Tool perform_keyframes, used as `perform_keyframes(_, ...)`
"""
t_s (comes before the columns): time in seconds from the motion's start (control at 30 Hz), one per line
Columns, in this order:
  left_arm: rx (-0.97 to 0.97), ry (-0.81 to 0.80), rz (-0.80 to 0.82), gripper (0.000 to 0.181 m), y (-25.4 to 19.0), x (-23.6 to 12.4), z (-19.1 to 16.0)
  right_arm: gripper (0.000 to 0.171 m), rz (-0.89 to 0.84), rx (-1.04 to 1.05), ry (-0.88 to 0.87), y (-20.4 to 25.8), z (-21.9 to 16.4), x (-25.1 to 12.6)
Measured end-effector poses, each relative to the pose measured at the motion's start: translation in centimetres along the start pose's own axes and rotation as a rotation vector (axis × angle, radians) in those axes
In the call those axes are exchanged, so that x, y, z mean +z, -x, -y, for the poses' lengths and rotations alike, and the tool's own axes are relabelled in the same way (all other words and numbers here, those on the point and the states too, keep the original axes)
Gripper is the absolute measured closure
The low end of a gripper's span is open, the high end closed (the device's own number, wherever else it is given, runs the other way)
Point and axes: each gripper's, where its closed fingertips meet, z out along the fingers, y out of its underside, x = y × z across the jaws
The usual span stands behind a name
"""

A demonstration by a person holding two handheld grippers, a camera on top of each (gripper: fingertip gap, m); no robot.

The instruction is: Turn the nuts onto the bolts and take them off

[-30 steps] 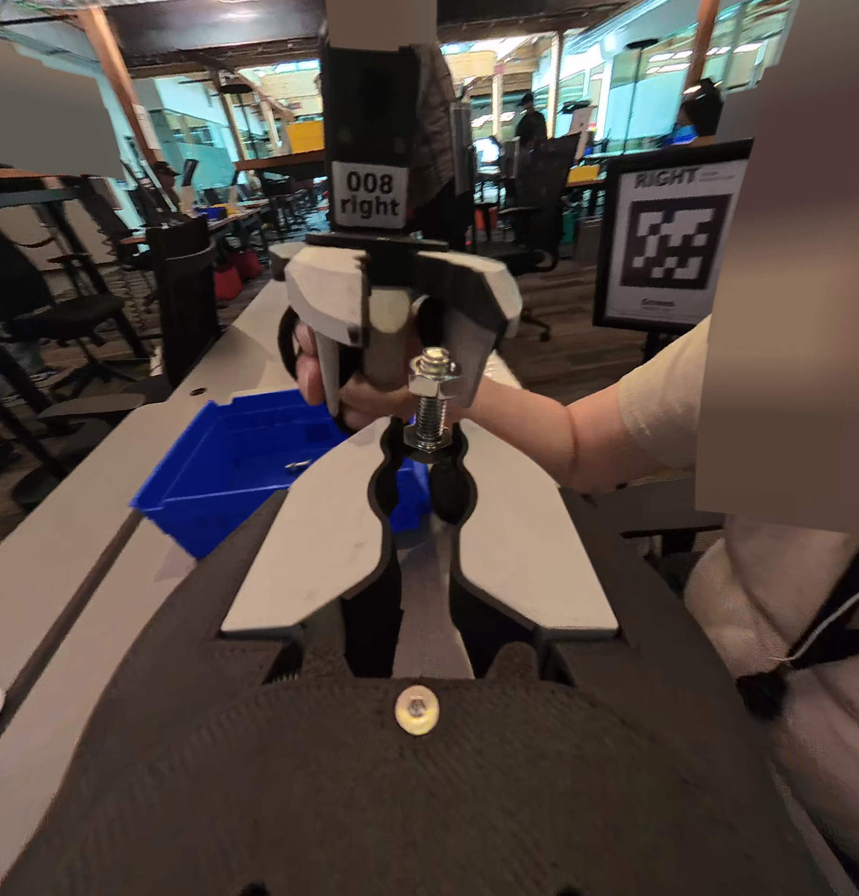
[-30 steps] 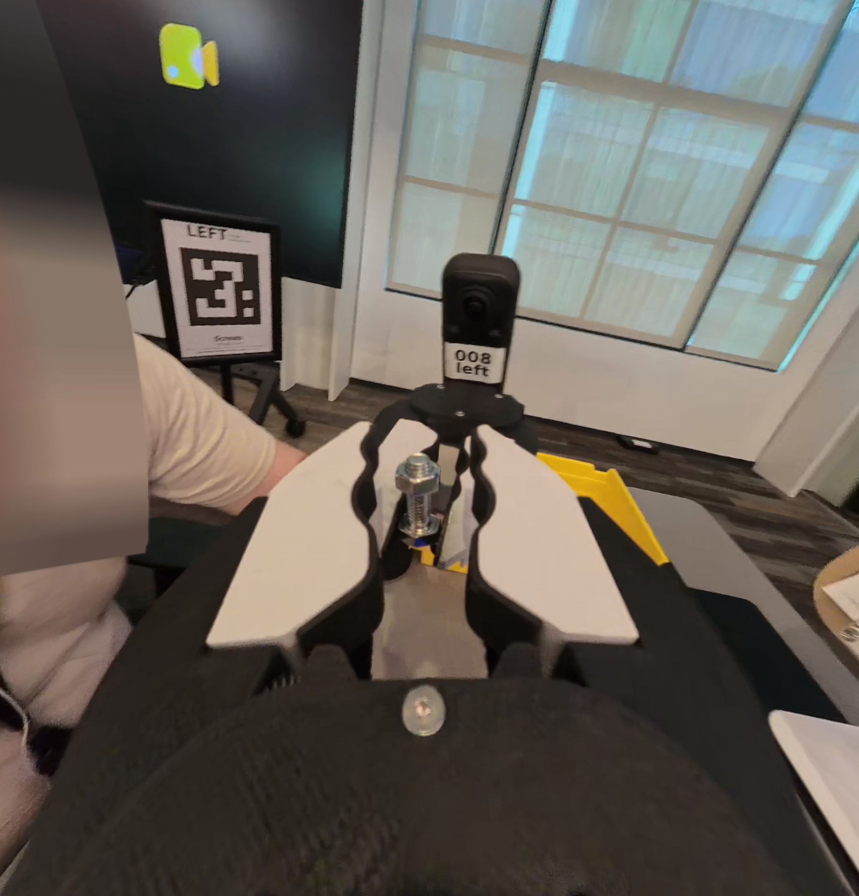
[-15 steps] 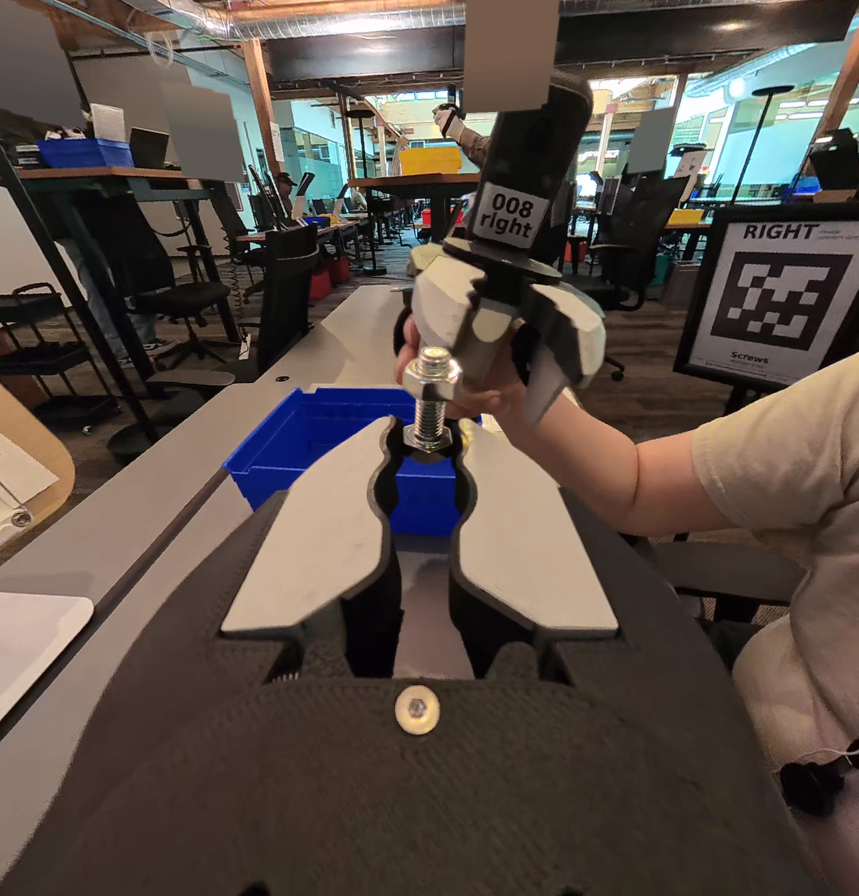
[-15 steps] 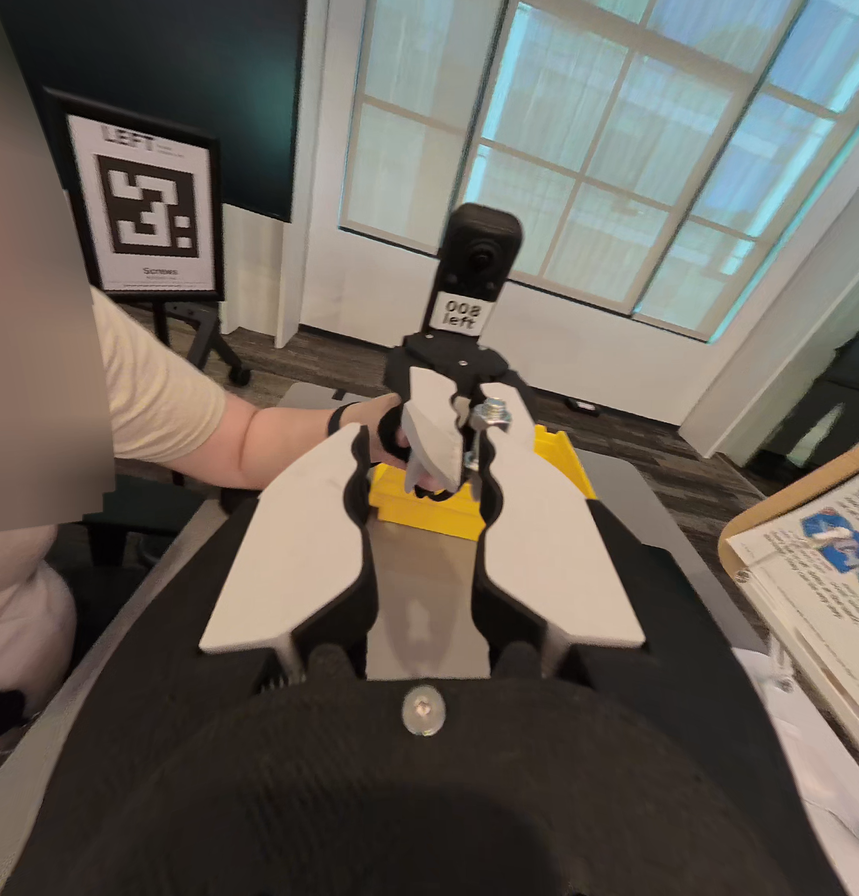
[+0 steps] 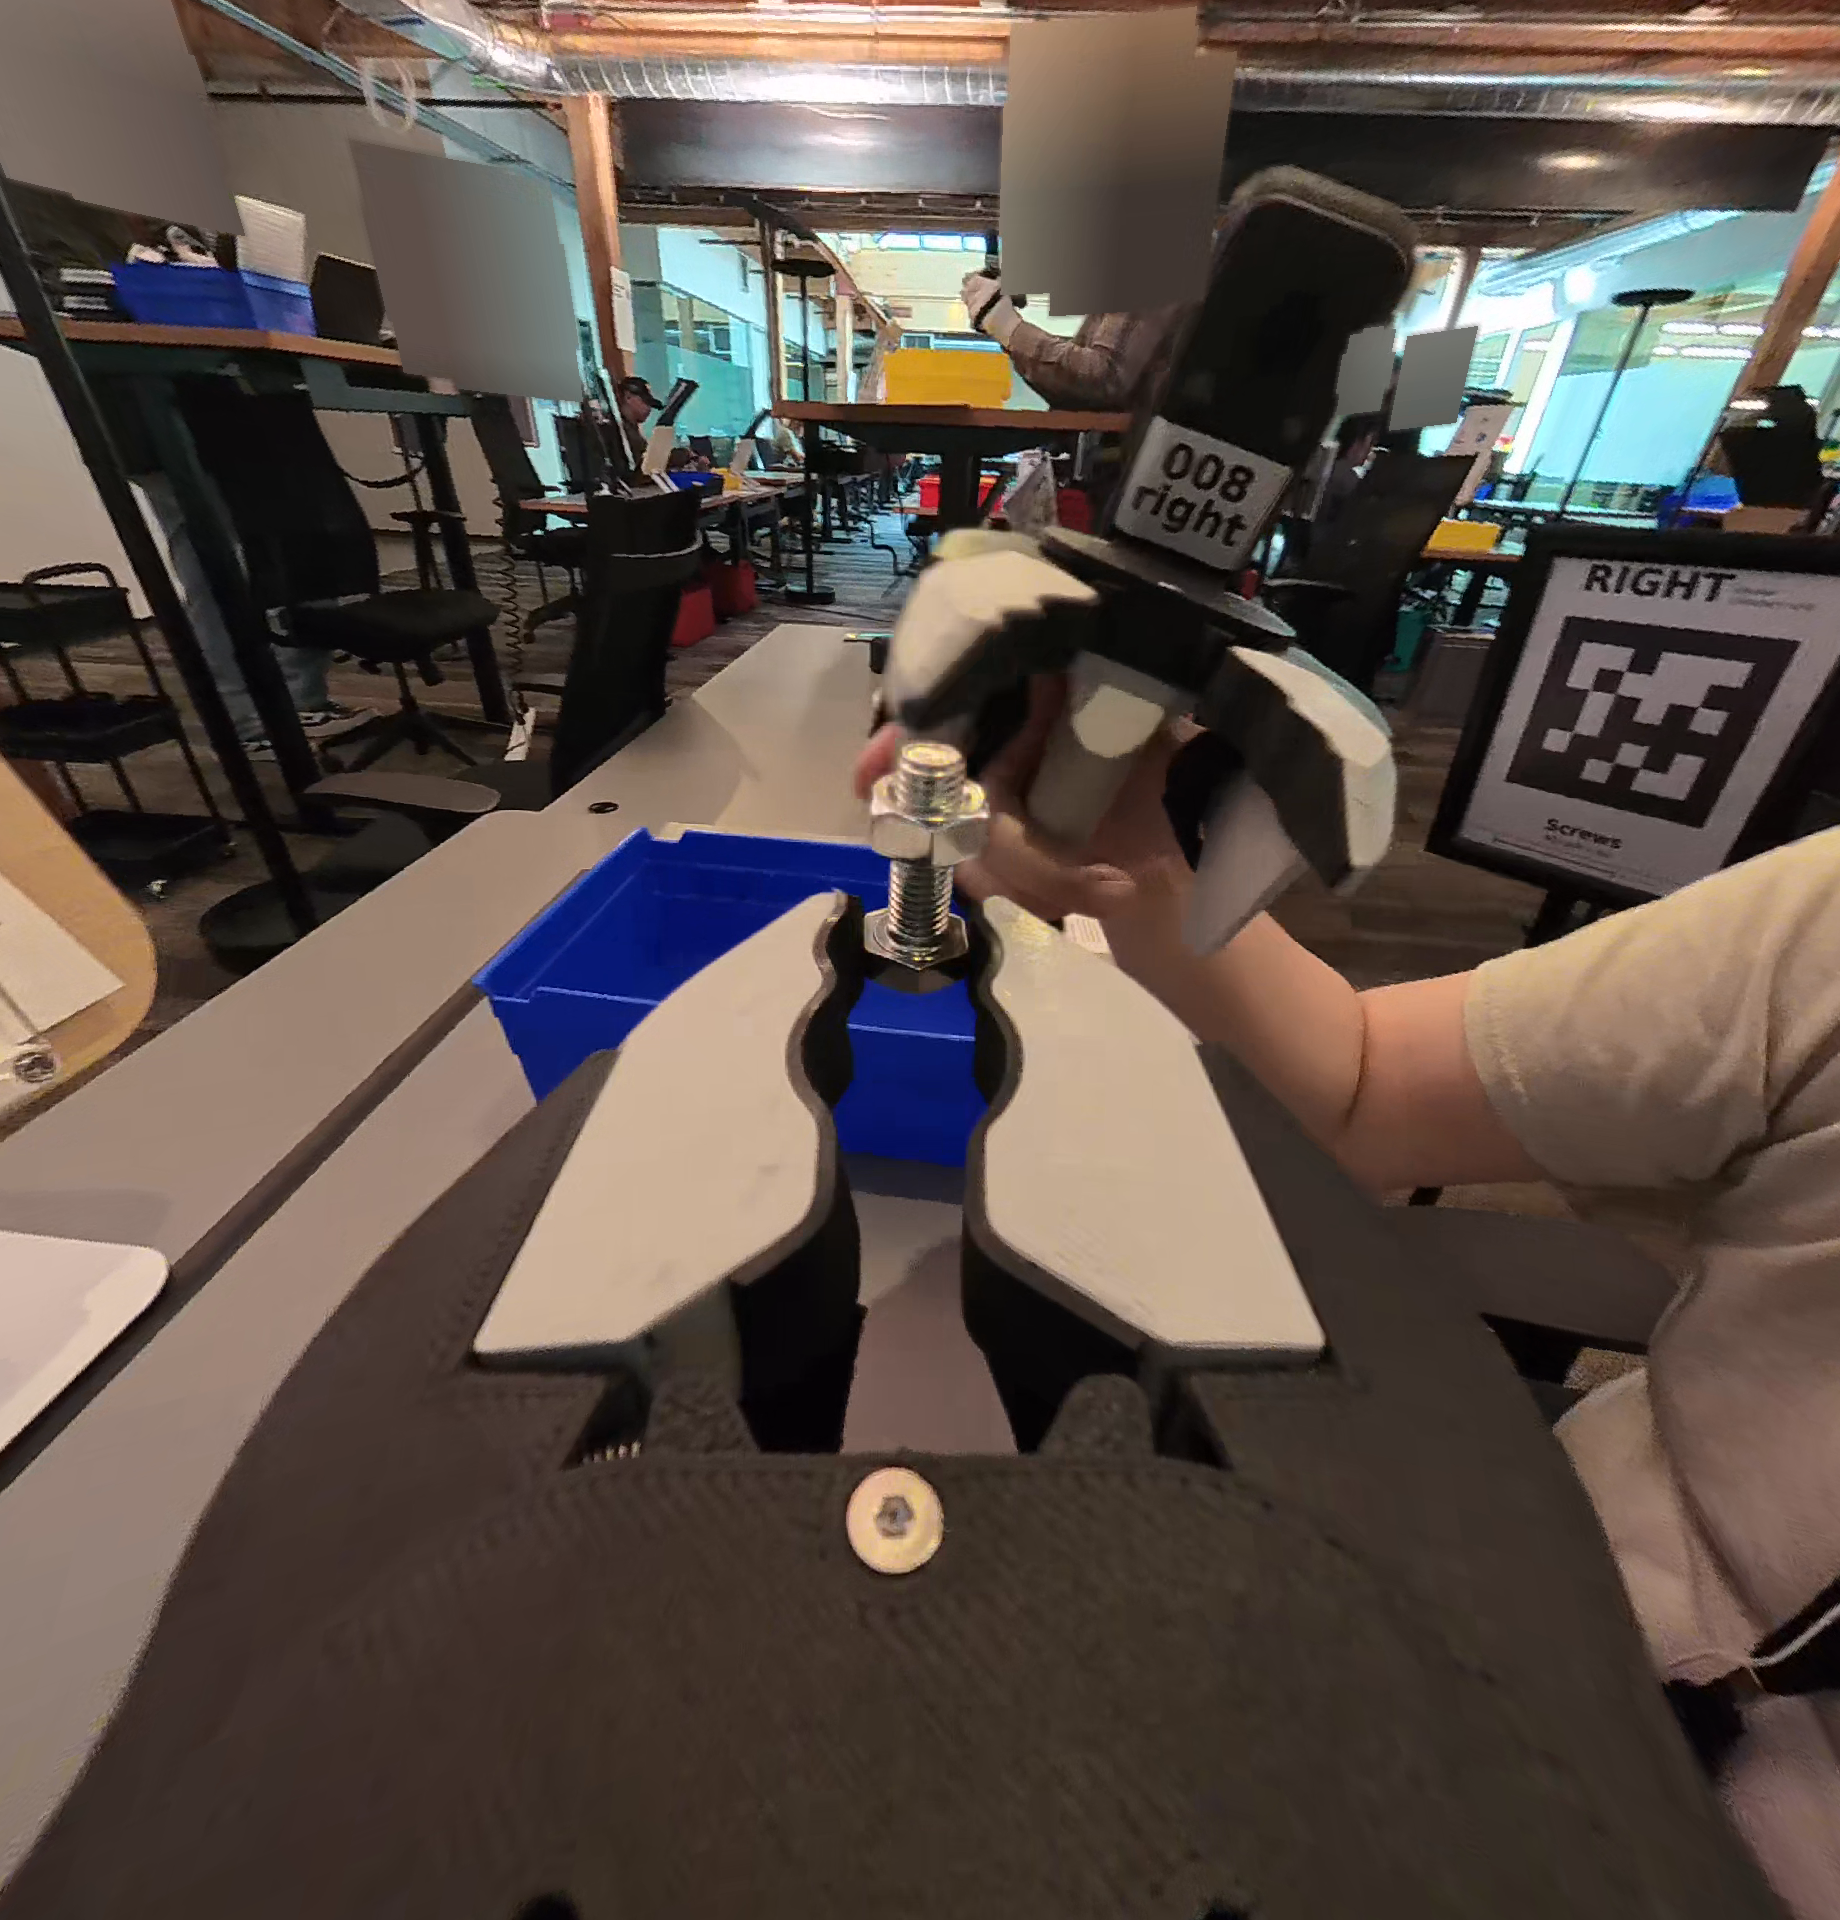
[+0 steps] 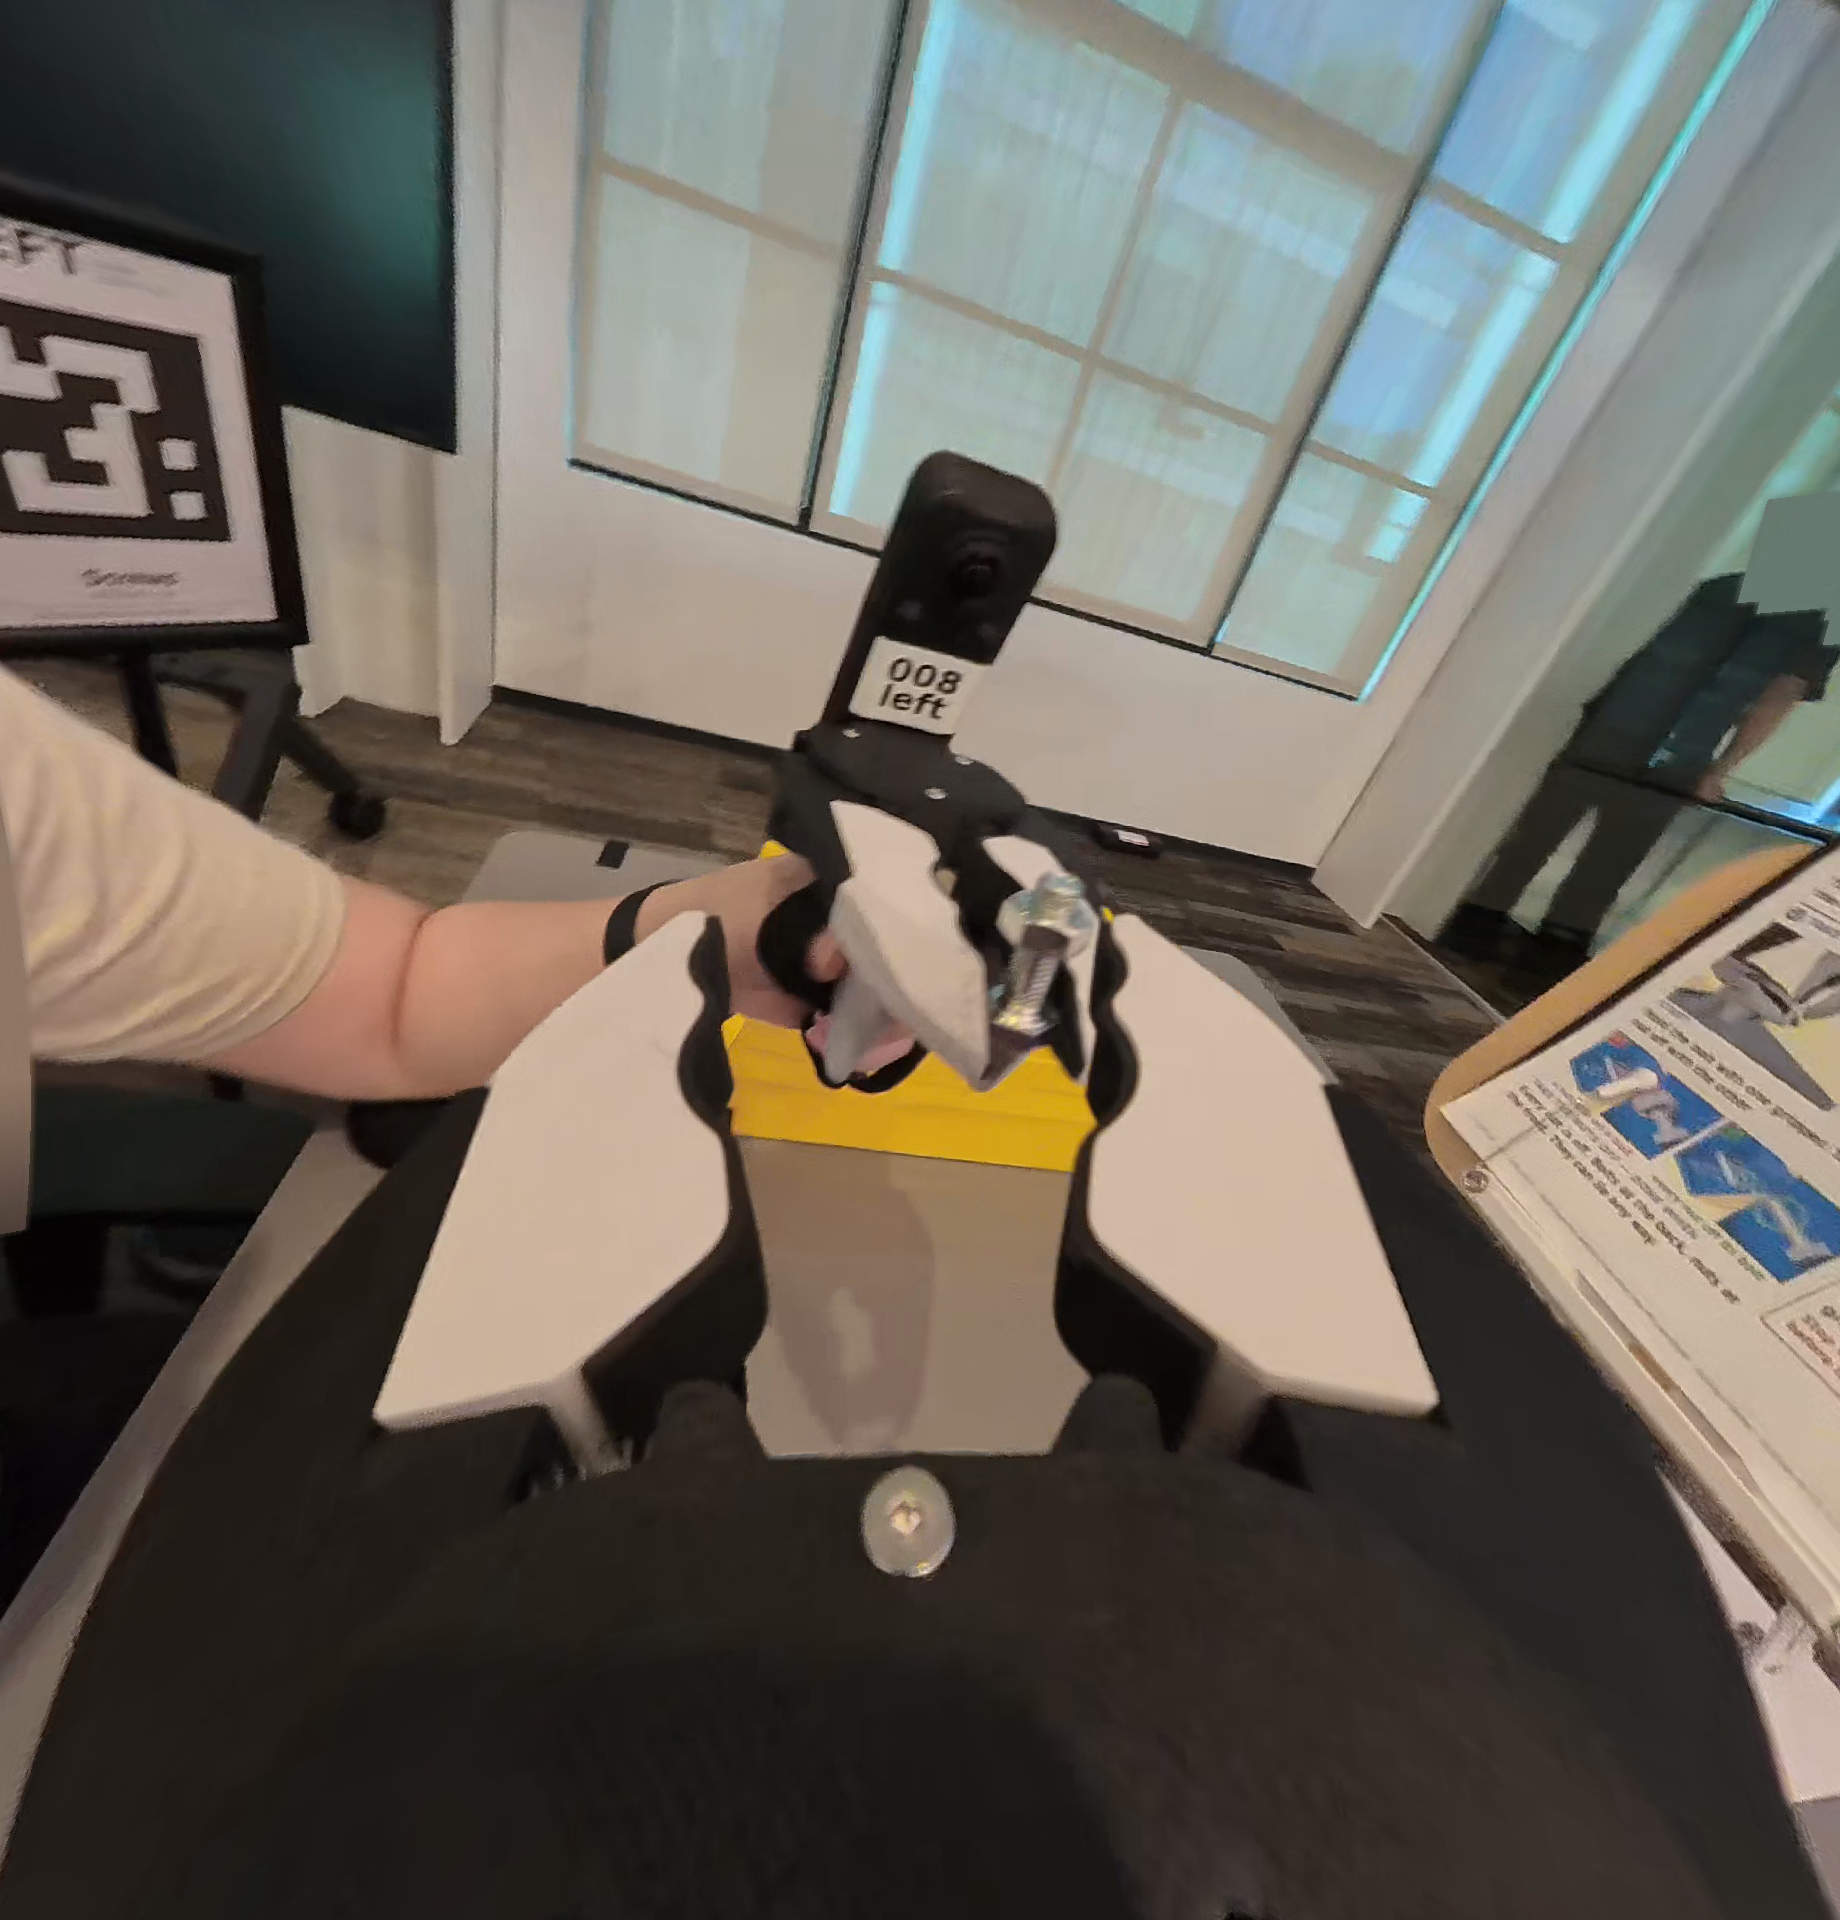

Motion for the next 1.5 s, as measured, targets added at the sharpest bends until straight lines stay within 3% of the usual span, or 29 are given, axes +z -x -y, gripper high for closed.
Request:
perform_keyframes(0.23,0.008,0.014,0.038,0.162,0.3,0.2,-0.2,0.094,0.048,0.044,0.029,0.4,-0.9,0.7)
perform_keyframes(0.3,-0.027,-0.032,0.047,0.162,0.9,-0.5,0.5,0.125,0.128,0.034,0.044,1.7,-0.5,-0.2)
perform_keyframes(0.5,-0.059,-0.055,-0.023,0.163,-0.1,-0.5,1.0,0.126,0.005,0.092,0.000,-0.5,0.5,-0.9)
perform_keyframes(0.67,-0.058,-0.030,-0.056,0.162,-0.9,0.2,0.4,0.149,0.033,0.295,-0.020,-2.0,-1.0,0.2)
perform_keyframes(1.27,-0.119,0.006,-0.163,0.157,-2.2,0.5,-0.1,0.162,0.125,0.236,-0.049,-1.2,-1.3,0.5)
perform_keyframes(1.4,-0.138,-0.010,-0.115,0.140,-1.2,0.2,0.2,0.162,0.086,0.262,-0.067,-2.5,-0.6,-1.1)
perform_keyframes(1.5,-0.135,-0.017,-0.093,0.138,-0.8,-0.3,0.6,0.161,-0.025,0.252,-0.002,-4.6,-0.7,-4.1)
